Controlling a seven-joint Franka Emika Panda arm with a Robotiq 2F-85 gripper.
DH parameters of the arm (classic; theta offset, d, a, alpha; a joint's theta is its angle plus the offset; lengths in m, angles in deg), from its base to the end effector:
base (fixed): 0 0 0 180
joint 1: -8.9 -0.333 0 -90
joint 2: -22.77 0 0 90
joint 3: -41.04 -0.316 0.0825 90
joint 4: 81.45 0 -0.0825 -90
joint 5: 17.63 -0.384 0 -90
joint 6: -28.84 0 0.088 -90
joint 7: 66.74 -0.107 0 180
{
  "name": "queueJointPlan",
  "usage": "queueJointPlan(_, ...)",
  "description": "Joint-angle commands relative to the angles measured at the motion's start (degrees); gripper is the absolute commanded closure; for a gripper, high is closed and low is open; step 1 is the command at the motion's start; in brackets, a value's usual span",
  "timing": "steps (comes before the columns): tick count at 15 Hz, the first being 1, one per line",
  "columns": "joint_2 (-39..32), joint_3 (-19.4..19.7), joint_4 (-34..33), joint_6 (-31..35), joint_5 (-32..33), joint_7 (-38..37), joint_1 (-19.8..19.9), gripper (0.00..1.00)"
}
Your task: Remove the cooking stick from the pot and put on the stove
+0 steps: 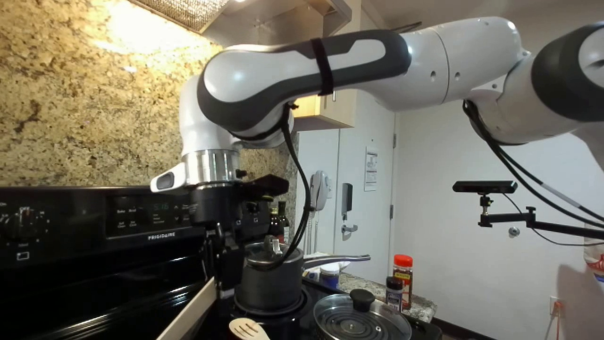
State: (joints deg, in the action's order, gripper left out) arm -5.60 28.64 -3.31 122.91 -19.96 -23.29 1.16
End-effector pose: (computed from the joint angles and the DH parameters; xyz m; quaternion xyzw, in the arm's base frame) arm 0.6424 0.2117 0.4250 -0.8489 -0.5135 0.0859 0.0913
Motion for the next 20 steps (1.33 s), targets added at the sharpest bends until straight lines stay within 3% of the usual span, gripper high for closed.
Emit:
queueJointPlan(1, 1.4, -0.2, 3.9, 2.2, -1.8, 0.1, 0.7, 0.98)
queueJointPlan(10, 2.0, -0.2, 7.4, 3.7, -2.5, -0.6, 0.8, 0.98)
queueJointPlan(11, 2.0, -0.1, 7.6, 4.1, -2.3, -0.6, 0.8, 0.68)
queueJointPlan(13, 2.1, -0.2, 7.9, 4.7, -2.3, -0.4, 0.8, 0.63)
queueJointPlan(20, 2.0, -0.2, 7.7, 6.0, -1.9, -0.3, 0.6, 0.16)
